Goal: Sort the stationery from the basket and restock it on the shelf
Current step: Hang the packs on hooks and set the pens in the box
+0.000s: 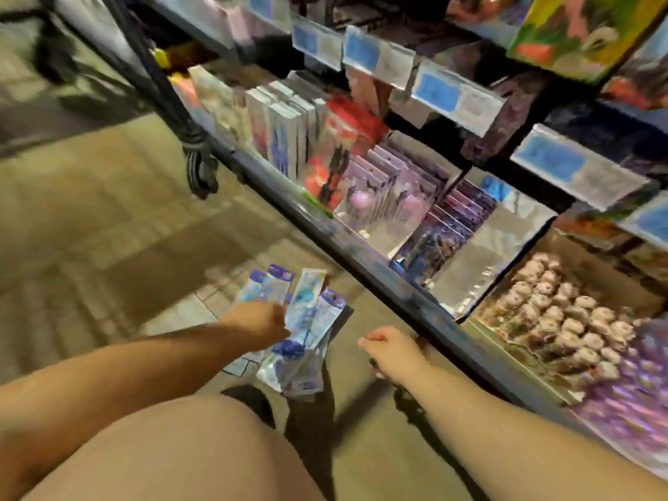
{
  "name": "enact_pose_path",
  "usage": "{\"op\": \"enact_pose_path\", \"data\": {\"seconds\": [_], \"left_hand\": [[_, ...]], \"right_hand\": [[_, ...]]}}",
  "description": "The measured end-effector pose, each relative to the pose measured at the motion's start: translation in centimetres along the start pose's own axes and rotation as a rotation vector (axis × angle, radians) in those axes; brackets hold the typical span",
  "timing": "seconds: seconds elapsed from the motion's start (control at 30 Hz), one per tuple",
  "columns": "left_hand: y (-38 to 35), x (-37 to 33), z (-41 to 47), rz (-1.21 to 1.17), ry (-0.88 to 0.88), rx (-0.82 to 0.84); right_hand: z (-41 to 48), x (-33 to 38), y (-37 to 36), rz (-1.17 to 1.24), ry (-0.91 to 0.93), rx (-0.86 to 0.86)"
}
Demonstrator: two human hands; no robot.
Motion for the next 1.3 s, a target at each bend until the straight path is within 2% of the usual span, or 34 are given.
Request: {"op": "enact_pose_path", "data": {"seconds": [0.13, 0.27, 0.33, 0.47, 0.57, 0.73, 0.83, 1.0, 1.17, 1.3], "left_hand": [[-4.0, 4.6, 2.2, -0.11, 0.121, 0.07], [-6.0, 7.3, 4.0, -0.209, 0.266, 0.071], [-7.0, 8.1, 5.2, -0.209, 0.283, 0.087], [-8.4, 9.4, 6.9, -0.403, 0.401, 0.029], [-8.3, 9.7, 7.7, -0.385, 0.397, 0.009], [-8.6, 9.8, 9.3, -0.483, 0.376, 0.044], [-8.9, 9.5, 9.6, -0.675, 0.385, 0.113], [-8.9, 9.0, 9.1, -0.801, 0.322, 0.176], [-9.8, 9.1, 8.9, -1.144, 0.313, 0.212], [-9.2, 9.4, 8.4, -1.427, 0.351, 0.171]], "right_hand": [[3.2, 1.2, -5.0, 0.078, -0.167, 0.131], [5.2, 2.3, -8.5, 0.034, -0.269, 0.223], [7.0, 2.3, -10.0, 0.033, -0.289, 0.205], [9.9, 1.9, -12.0, 0.061, -0.36, 0.073], [11.5, 1.5, -12.8, 0.103, -0.368, -0.113], [10.3, 4.8, -13.4, 0.047, -0.342, -0.232], [10.5, 5.4, -13.9, 0.055, -0.33, -0.204], [10.8, 5.7, -15.2, 0.093, -0.299, -0.18], [11.2, 5.2, -16.3, 0.116, -0.252, -0.089], [10.7, 5.5, -15.7, 0.242, -0.19, -0.015]]}}
Point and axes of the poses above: each hand's wrist, its own z-axis towards the middle knuckle, its own y-axis out of the back of the hand, x = y × z, the point moved 1 cm from there along z, towards the middle knuckle, and after that the axes turned 13 degrees about z, right-handed, at the moved point
